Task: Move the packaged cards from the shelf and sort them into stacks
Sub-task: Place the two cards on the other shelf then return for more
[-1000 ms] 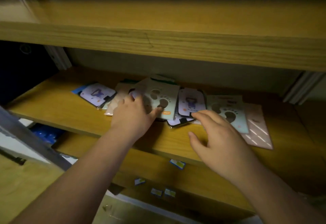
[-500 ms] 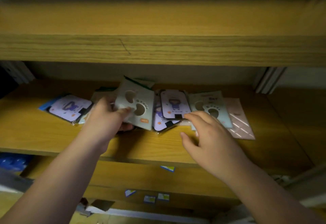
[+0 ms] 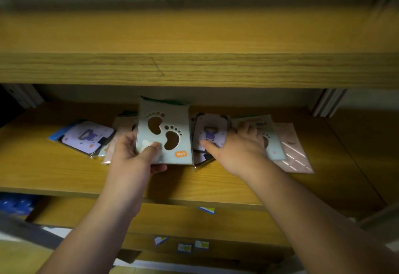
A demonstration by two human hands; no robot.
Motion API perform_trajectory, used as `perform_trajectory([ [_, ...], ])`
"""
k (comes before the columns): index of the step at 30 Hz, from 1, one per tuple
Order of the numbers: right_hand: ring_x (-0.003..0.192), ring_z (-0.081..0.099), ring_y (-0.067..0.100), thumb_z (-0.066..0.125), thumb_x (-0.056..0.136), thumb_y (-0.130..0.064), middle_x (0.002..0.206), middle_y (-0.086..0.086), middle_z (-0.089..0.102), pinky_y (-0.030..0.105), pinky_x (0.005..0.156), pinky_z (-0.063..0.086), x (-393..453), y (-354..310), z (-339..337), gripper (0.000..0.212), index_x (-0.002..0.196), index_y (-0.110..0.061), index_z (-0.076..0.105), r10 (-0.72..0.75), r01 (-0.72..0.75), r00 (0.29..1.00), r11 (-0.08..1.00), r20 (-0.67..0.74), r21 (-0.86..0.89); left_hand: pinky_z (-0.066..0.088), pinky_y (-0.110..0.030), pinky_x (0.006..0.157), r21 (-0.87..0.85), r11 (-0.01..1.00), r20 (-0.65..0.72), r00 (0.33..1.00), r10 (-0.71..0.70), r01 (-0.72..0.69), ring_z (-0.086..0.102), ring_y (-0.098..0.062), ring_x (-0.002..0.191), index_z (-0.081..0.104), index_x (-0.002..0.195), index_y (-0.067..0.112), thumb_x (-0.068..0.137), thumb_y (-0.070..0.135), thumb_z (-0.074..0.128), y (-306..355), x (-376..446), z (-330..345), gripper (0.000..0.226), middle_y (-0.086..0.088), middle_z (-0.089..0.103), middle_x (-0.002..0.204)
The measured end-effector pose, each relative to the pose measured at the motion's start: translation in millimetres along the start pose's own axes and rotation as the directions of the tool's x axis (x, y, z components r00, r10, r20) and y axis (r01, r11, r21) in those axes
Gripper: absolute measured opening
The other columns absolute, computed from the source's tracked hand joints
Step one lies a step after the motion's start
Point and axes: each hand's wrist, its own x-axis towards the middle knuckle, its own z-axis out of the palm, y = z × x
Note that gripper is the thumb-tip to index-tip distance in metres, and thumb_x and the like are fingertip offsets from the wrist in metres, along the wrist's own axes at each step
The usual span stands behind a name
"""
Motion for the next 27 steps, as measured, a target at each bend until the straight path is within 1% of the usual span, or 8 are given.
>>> perform_trajectory([
  [3,0.117,0.043,0.036,0.032,0.076,-0.088,0.133,0.019,0.046,0.043,0.094,0.036,-4,-6,2,0.101,0.139,-0.013,0.051,-0.008,0.008,1.000,0.999,0.000,0.053,0.057,-0.025,0.053,-0.019,1.000,-0.010,1.000,0.007,-0.008,0.077,-0.018,0.085,0.058,0.112,0.024,0.092,0.007,0.067,0,-1,-6,0.028,0.002,0.077,0.097],
  [9,0.121,0.052,0.034,0.061,0.073,-0.069,0.134,0.013,0.056,0.042,0.100,0.046,-1,-6,-11,0.078,0.136,-0.022,0.054,0.005,-0.051,0.995,0.898,0.104,0.438,0.057,-0.025,0.054,-0.050,0.999,-0.009,1.000,-0.016,0.015,0.076,-0.019,0.087,0.058,0.115,0.022,0.092,0.009,0.067,4,-2,-10,0.027,0.002,0.077,0.096],
  [13,0.096,0.065,0.027,0.064,0.088,-0.034,0.107,0.008,0.068,0.038,0.082,0.055,-10,-1,-14,0.030,0.114,-0.019,0.064,0.024,-0.100,0.994,0.616,0.108,0.781,0.058,-0.025,0.056,-0.082,0.996,0.018,0.999,-0.042,0.043,0.076,-0.016,0.087,0.056,0.122,0.021,0.091,0.010,0.066,6,-5,-6,0.034,-0.006,0.071,0.110],
  [15,0.077,0.063,0.021,0.062,0.092,-0.033,0.095,0.002,0.066,0.031,0.065,0.049,-22,6,-14,0.014,0.103,-0.024,0.060,0.070,-0.171,0.985,0.446,0.157,0.878,0.059,-0.025,0.057,-0.109,0.992,0.051,0.997,-0.064,0.069,0.076,-0.017,0.088,0.056,0.124,0.020,0.091,0.010,0.065,5,-7,-4,0.035,-0.007,0.072,0.112],
  [19,0.058,0.063,0.014,0.060,0.095,-0.039,0.097,-0.005,0.062,0.034,0.060,0.054,-48,35,-20,0.015,0.105,-0.032,0.051,0.218,-0.214,0.962,0.239,0.163,0.947,0.059,-0.026,0.058,-0.107,0.988,0.103,0.990,-0.097,0.107,0.077,-0.023,0.089,0.057,0.121,0.017,0.091,0.008,0.066,1,-11,8,0.032,-0.012,0.071,0.114],
  [22,0.066,0.067,0.014,0.053,0.100,-0.026,0.101,-0.001,0.066,0.026,0.050,0.050,-69,61,-32,0.008,0.105,-0.031,0.056,0.295,-0.137,0.950,0.108,0.100,0.985,0.058,-0.026,0.056,-0.076,0.987,0.115,0.985,-0.130,0.139,0.077,-0.025,0.088,0.059,0.109,0.019,0.092,0.007,0.066,-2,-21,26,0.022,-0.013,0.072,0.113],
  [24,0.076,0.068,0.017,0.048,0.101,-0.021,0.100,-0.001,0.067,0.024,0.048,0.050,-85,79,-40,0.014,0.101,-0.033,0.056,0.310,-0.115,0.947,0.072,0.088,0.991,0.058,-0.027,0.057,-0.043,0.984,0.127,0.978,-0.165,0.172,0.077,-0.025,0.088,0.059,0.108,0.020,0.092,0.008,0.067,-2,-34,40,0.022,-0.010,0.072,0.112],
  [27,0.070,0.071,0.012,0.048,0.102,-0.018,0.087,-0.004,0.075,0.024,0.048,0.051,-114,106,-50,0.014,0.106,-0.028,0.058,0.290,-0.091,0.954,0.034,0.077,0.995,0.059,-0.027,0.056,-0.007,0.984,0.166,0.970,-0.176,0.180,0.077,-0.022,0.083,0.059,0.110,0.018,0.092,0.007,0.066,0,-63,59,0.022,-0.008,0.075,0.105],
])
